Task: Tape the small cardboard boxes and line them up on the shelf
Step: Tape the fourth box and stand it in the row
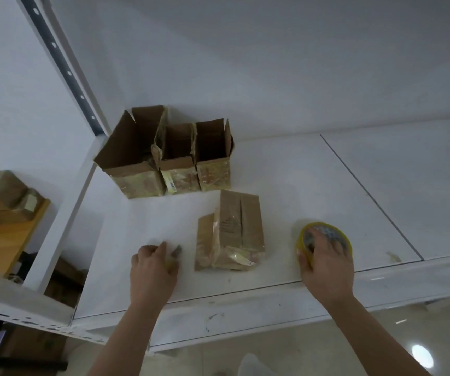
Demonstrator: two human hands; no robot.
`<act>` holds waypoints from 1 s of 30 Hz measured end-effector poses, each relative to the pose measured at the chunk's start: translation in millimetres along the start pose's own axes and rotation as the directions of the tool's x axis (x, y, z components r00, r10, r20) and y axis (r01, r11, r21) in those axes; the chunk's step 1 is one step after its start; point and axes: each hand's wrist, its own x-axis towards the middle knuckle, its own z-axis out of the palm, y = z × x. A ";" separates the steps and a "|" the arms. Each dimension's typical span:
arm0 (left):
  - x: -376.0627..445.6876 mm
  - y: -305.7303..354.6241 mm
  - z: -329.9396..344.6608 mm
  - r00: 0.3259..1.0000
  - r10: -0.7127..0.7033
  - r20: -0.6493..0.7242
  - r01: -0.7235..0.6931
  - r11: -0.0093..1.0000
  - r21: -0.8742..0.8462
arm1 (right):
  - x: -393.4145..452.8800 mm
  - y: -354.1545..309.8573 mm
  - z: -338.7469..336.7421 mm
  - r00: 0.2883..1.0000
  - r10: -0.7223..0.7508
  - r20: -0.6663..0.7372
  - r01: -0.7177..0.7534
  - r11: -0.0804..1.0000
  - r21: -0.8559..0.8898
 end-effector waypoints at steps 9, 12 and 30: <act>3.4 74.0 -39.4 0.703 0.696 -0.145 -0.684 0.607 -0.405 | 6.4 -61.5 -21.3 0.890 -0.451 -0.065 0.425 0.771 0.475; 10.5 55.8 -28.9 0.785 0.610 -0.110 -0.581 0.664 -0.470 | 4.3 -68.8 -14.3 0.886 -0.458 0.074 0.331 0.736 0.591; 6.0 43.4 -7.1 0.732 0.646 -0.215 -0.657 0.586 -0.474 | -6.1 -79.6 6.6 0.842 -0.507 -0.186 0.539 0.809 0.233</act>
